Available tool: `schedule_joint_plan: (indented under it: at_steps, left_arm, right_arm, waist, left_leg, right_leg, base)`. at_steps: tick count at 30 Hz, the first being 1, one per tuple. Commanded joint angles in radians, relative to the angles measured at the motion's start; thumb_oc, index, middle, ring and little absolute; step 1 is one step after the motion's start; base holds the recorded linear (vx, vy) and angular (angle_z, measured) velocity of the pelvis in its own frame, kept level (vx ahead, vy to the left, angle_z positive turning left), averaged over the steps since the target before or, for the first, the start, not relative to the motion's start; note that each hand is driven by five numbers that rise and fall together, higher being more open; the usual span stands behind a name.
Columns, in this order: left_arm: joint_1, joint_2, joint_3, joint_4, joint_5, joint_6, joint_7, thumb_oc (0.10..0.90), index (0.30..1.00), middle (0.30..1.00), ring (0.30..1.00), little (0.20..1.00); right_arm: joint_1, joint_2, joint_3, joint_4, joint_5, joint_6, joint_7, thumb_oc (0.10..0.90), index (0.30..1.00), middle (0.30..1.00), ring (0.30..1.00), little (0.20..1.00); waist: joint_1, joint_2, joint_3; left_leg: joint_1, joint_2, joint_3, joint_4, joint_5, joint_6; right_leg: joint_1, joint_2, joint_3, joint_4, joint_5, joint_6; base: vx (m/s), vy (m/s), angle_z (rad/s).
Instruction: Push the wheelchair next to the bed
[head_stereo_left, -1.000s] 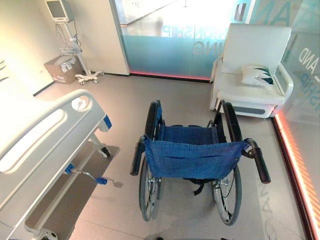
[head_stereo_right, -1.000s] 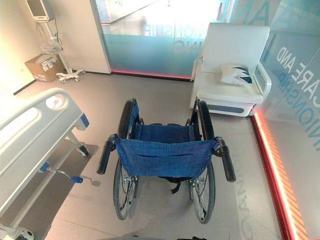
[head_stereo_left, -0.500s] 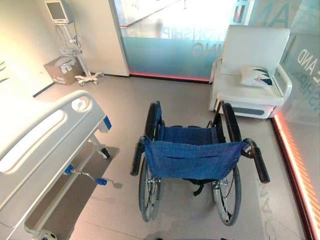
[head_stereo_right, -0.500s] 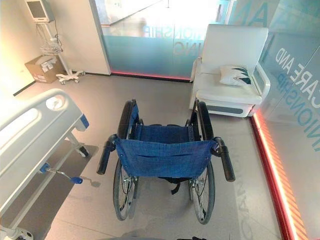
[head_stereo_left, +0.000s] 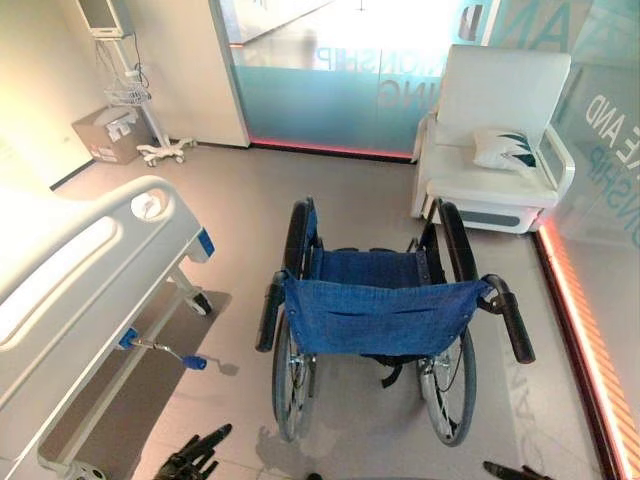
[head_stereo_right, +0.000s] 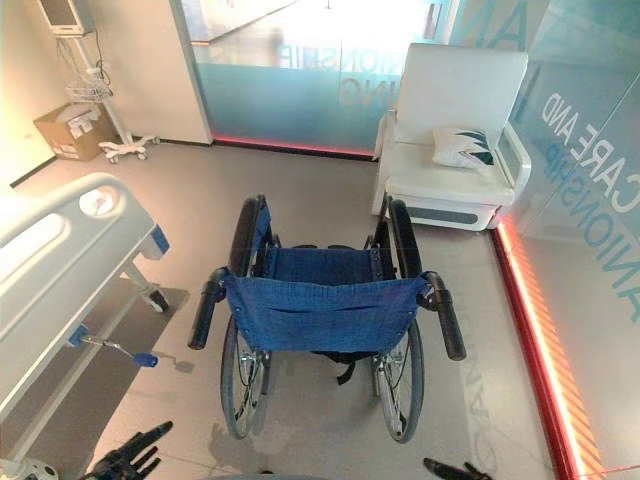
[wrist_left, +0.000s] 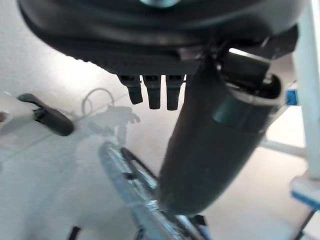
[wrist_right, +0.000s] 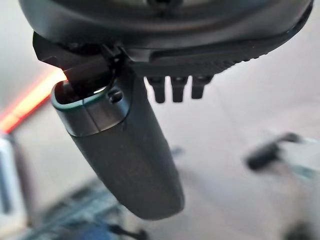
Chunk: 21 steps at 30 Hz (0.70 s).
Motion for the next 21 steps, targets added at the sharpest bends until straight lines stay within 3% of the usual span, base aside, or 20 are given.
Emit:
schedule_joint_plan:
  at_steps: [1,7,11,13,14,16,21]
  left_arm:
    - [-0.044,0.097,0.072,-0.112,-0.125,0.028,-0.031,0.8,0.9,0.9,0.9,0.9]
    - [-0.017,0.151,0.162,-0.327,-0.215,0.082,-0.073,0.8,0.9,0.9,0.9,0.9]
    - [-0.027,0.176,0.183,-0.501,-0.363,0.178,-0.093,0.8,0.9,0.9,0.9,0.9]
    - [-0.046,0.177,0.187,-0.602,-0.465,0.202,-0.051,0.8,0.9,0.9,0.9,0.9]
    - [-0.047,0.176,0.186,-0.614,-0.477,0.201,-0.042,0.8,0.9,0.9,0.9,0.9]
    - [-0.067,0.17,0.203,-0.711,-0.567,0.123,0.017,0.8,0.9,0.9,0.9,0.9]
    - [-0.067,0.139,0.219,-0.861,-0.622,0.131,0.019,0.8,0.9,0.9,0.9,0.9]
  right_arm:
    - [-0.029,-0.094,-0.067,-0.146,0.076,-0.055,-0.122,0.8,0.9,0.9,0.9,0.9]
    - [0.0,-0.151,-0.204,-0.377,0.044,-0.128,-0.309,0.8,0.9,0.9,0.9,0.9]
    - [-0.01,-0.18,-0.266,-0.565,0.008,-0.13,-0.343,0.8,0.9,0.9,0.9,0.9]
    - [-0.03,-0.189,-0.271,-0.682,-0.001,-0.088,-0.347,0.8,0.9,0.9,0.9,0.9]
    - [-0.031,-0.188,-0.27,-0.694,-0.002,-0.084,-0.348,0.8,0.9,0.9,0.9,0.9]
    - [-0.053,-0.178,-0.243,-0.854,-0.003,-0.068,-0.322,0.8,0.9,0.9,0.9,0.9]
    - [-0.05,-0.145,-0.234,-1.041,-0.023,-0.041,-0.289,0.8,0.9,0.9,0.9,0.9]
  waist:
    - [-0.005,0.02,0.001]
    - [-0.007,0.027,0.006]
    - [-0.01,0.036,0.006]
    - [-0.012,0.041,0.001]
    - [-0.012,0.041,0.0]
    - [-0.015,0.044,-0.006]
    - [-0.023,0.041,-0.014]
  left_leg:
    - [0.047,0.068,0.009,0.011,-0.07,-0.069]
    - [0.042,0.07,0.003,0.011,-0.069,-0.073]
    - [0.036,0.069,0.001,0.011,-0.059,-0.072]
    - [0.034,0.07,0.002,0.011,-0.059,-0.072]
    - [0.034,0.07,0.002,0.011,-0.06,-0.072]
    - [0.033,0.072,0.006,0.011,-0.059,-0.072]
    - [0.029,0.074,0.014,0.011,-0.058,-0.072]
  right_leg:
    - [-0.047,-0.083,-0.064,0.005,0.1,0.043]
    - [-0.047,-0.084,-0.064,0.005,0.095,0.045]
    - [-0.053,-0.085,-0.063,0.005,0.099,0.042]
    - [-0.055,-0.086,-0.058,0.005,0.096,0.042]
    - [-0.055,-0.086,-0.058,0.005,0.096,0.042]
    - [-0.056,-0.087,-0.054,0.005,0.092,0.042]
    - [-0.062,-0.088,-0.048,0.005,0.089,0.041]
  base:
    - [0.0,0.0,0.0]
    - [0.0,0.0,0.0]
    - [-0.02,0.011,-0.01]
    - [0.0,0.0,0.0]
    - [0.0,0.0,0.0]
    - [0.03,0.013,-0.06]
    - [0.02,-0.002,-0.04]
